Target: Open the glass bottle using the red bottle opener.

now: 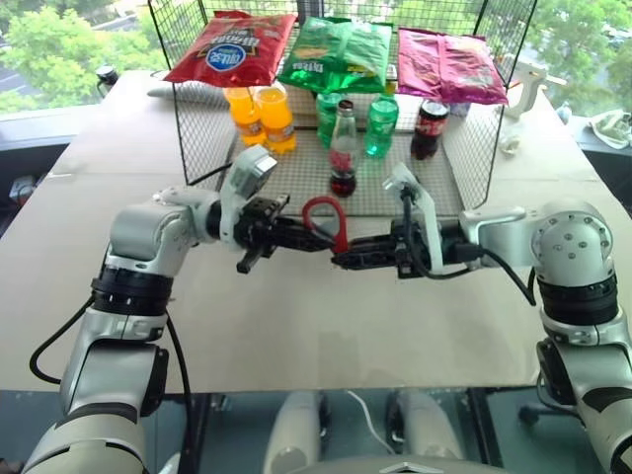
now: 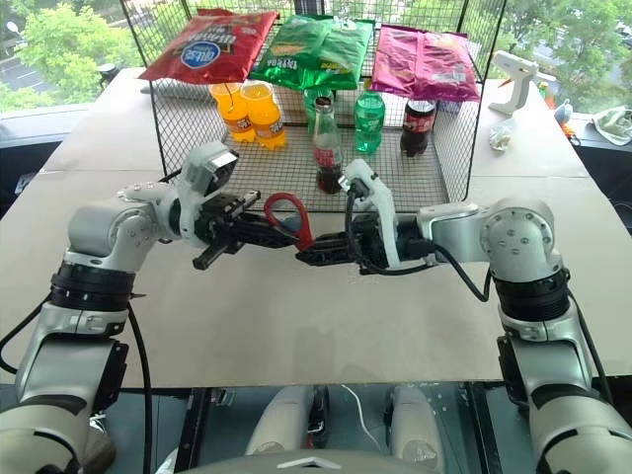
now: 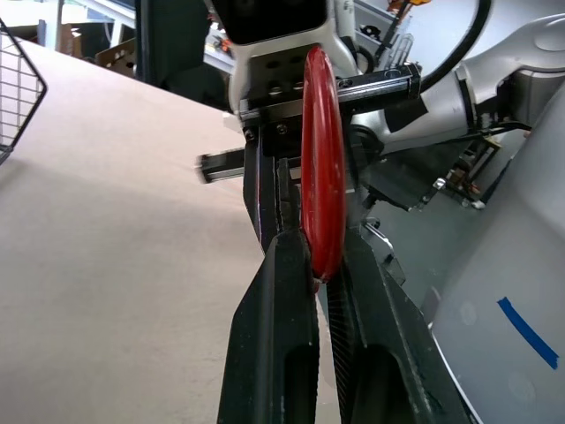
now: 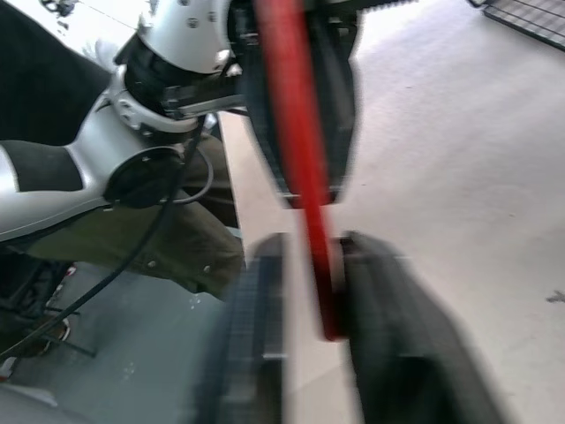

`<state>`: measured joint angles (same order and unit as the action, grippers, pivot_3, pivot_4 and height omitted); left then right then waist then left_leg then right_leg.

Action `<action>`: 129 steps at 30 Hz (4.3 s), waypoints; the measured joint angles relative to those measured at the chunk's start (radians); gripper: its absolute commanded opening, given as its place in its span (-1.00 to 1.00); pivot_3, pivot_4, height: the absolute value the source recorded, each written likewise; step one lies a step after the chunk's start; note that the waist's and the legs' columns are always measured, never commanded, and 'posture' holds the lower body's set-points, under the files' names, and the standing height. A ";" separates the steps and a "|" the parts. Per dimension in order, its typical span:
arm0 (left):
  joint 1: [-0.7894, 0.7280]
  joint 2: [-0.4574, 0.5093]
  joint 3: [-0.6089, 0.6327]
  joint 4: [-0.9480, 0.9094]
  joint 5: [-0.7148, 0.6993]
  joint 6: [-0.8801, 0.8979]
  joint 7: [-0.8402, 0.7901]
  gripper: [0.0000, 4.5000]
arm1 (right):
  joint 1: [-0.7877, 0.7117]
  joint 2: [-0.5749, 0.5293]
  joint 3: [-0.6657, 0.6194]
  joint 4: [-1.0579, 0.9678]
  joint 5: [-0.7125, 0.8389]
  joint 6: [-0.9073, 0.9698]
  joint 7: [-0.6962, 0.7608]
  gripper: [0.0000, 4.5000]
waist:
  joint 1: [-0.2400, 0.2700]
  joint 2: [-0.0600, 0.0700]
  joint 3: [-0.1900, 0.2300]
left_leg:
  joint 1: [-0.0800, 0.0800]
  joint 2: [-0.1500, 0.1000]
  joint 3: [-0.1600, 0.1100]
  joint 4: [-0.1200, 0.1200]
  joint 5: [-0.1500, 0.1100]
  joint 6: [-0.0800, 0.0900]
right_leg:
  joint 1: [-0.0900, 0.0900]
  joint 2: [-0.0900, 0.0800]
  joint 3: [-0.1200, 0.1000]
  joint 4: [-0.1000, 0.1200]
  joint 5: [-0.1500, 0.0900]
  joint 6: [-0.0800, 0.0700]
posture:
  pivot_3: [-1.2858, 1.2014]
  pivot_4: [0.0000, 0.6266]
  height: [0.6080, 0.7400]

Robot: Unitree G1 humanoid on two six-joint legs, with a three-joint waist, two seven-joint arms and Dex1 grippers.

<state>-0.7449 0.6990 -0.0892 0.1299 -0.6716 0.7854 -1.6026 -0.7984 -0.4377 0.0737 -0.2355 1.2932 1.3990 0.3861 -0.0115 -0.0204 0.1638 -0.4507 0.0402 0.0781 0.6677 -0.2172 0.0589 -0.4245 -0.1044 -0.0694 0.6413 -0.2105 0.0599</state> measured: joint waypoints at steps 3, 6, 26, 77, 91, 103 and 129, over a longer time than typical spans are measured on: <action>0.005 0.001 0.000 0.000 0.003 0.000 -0.005 -1.00 | 0.000 0.010 0.000 0.002 -0.009 0.011 -0.001 -0.97 | 0.000 0.000 0.000 | 0.000 0.000 0.000 0.000 0.000 0.000 | 0.000 0.000 0.000 0.000 0.000 0.000 | 0.03 -0.52 1.00; 0.006 0.002 0.000 0.000 0.006 0.000 -0.005 -1.00 | -0.003 0.015 0.000 0.002 -0.019 0.017 0.000 -0.97 | 0.000 0.000 0.000 | 0.000 0.000 0.000 0.000 0.000 0.000 | 0.000 0.000 0.000 0.000 0.000 0.000 | 0.03 -0.52 1.00; 0.140 -0.165 0.213 -0.065 0.106 -0.163 0.536 0.98 | 0.372 -0.090 -0.048 -0.359 -0.248 -0.161 -0.101 -1.00 | 0.023 0.000 0.000 | 0.000 0.000 -0.002 0.001 0.000 0.000 | 0.001 -0.001 -0.001 -0.001 0.000 0.000 | 0.03 -0.52 1.00; -0.472 -0.537 0.133 1.060 0.569 -0.879 1.017 0.09 | 0.588 -0.042 -0.179 -0.554 -0.160 -0.280 -0.507 -1.00 | 0.026 -0.002 0.001 | -0.002 -0.002 -0.003 0.002 0.000 0.001 | 0.001 0.000 -0.002 -0.001 0.000 0.001 | 0.03 -0.52 1.00; -0.104 -0.350 0.078 0.251 0.345 -0.456 0.496 0.09 | 0.585 -0.145 -0.187 -0.579 -0.191 -0.358 -0.465 -1.00 | 0.024 -0.001 0.001 | -0.002 -0.001 -0.003 0.002 0.000 0.001 | 0.001 0.000 -0.001 -0.001 0.000 0.000 | 0.03 -0.52 1.00; 0.124 -0.301 -0.037 -0.028 0.346 -0.445 0.462 0.09 | 0.582 -0.223 -0.086 -0.611 -0.508 -0.462 -0.381 -1.00 | 0.025 -0.001 0.001 | -0.001 -0.002 -0.003 0.003 0.000 0.001 | 0.002 0.001 0.000 0.000 0.000 0.000 | 0.03 -0.52 1.00; 0.119 -0.292 -0.015 -0.078 0.278 -0.437 0.499 0.99 | 0.573 -0.174 -0.058 -0.586 -0.685 -0.464 -0.269 -1.00 | 0.025 -0.001 0.001 | -0.001 -0.002 -0.003 0.003 0.000 0.001 | 0.002 0.001 0.000 0.000 0.000 0.000 | 0.03 -0.52 1.00</action>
<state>-0.6256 0.4071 -0.1043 0.0521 -0.3937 0.3485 -1.1038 -0.2255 -0.6118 0.0160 -0.8216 0.6079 0.9346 0.1175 0.0134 -0.0209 0.1644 -0.4512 0.0387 0.0752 0.6706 -0.2174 0.0595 -0.4227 -0.1029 -0.0690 0.6413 -0.2105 0.0603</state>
